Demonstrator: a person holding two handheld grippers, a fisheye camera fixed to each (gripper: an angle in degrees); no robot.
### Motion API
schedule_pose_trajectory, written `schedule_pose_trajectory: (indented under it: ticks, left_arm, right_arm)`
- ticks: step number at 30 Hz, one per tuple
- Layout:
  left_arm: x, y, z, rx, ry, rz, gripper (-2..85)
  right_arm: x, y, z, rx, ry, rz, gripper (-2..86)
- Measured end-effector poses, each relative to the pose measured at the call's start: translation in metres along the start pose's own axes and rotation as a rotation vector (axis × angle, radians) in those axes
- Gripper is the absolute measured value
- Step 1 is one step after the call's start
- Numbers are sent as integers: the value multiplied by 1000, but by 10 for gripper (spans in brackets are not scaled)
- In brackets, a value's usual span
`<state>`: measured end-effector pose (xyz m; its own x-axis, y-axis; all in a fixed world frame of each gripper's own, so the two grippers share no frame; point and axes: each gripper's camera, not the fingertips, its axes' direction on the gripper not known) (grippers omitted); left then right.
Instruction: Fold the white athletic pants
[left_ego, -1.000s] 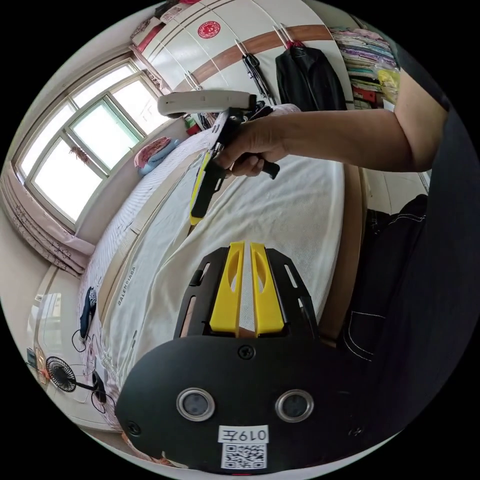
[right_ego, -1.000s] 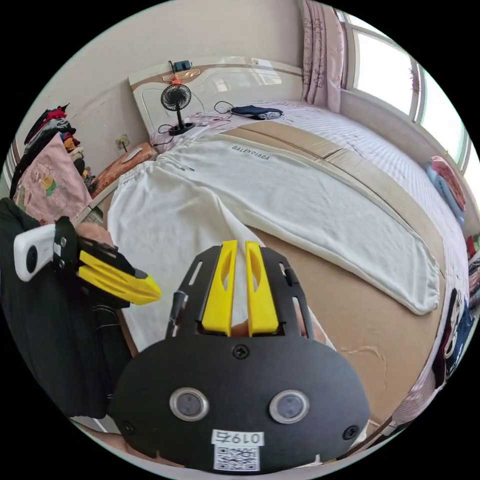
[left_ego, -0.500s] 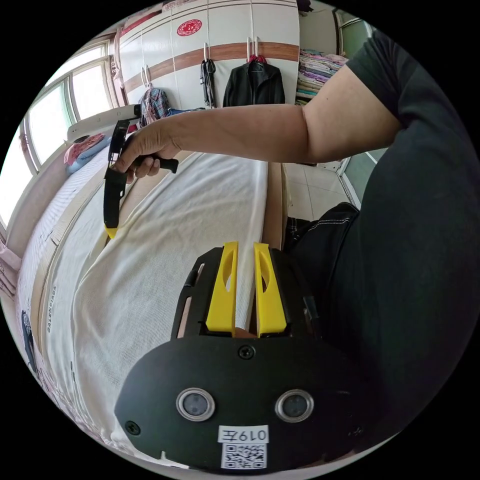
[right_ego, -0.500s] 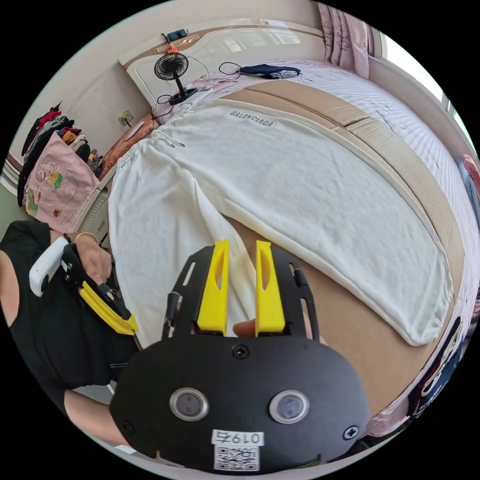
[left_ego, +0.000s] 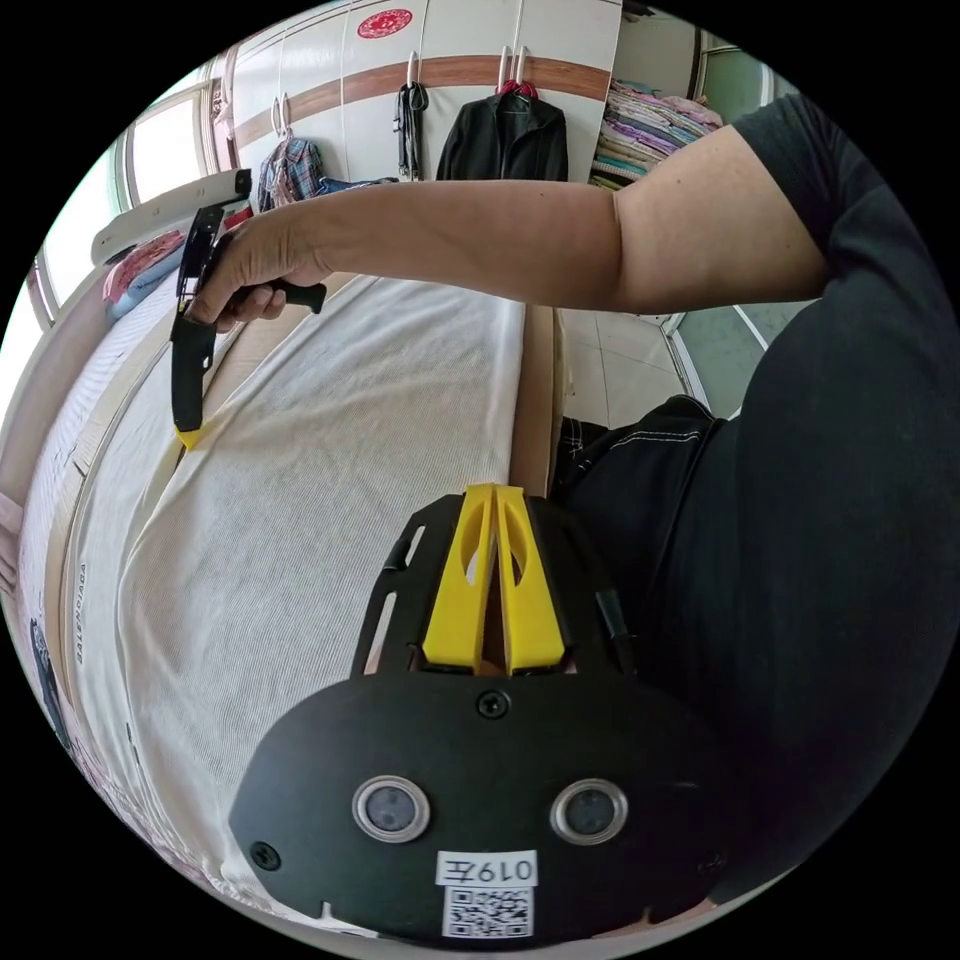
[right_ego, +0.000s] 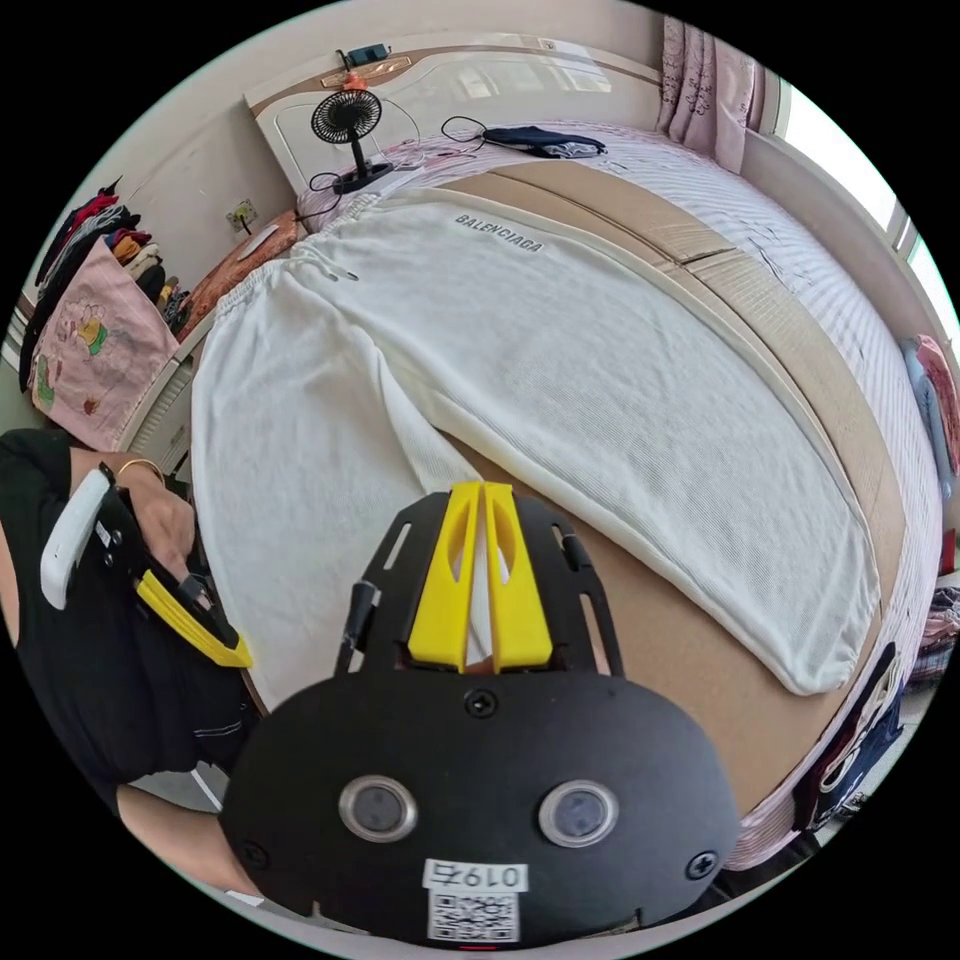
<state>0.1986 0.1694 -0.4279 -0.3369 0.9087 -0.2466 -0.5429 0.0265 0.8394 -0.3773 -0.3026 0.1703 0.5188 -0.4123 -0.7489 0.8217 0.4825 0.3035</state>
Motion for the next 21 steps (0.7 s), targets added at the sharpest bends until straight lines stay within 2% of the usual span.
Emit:
schedule_pose_trajectory:
  ticks: [6,8,14,21]
  left_arm:
    - [-6,3,-5,22,26,-49,4]
    - [-6,3,-6,19,21,-52,3]
    - [-8,0,-8,13,31,-50,4]
    - [-6,-3,-8,4,21,-47,4]
  right_arm:
    - [16,-3,-10,29,33,8,4]
    - [29,4,-20,28,37,-1,36]
    - [76,18,-24,16,-244,-10,66]
    - [82,16,-16,-30,-160,-32,63]
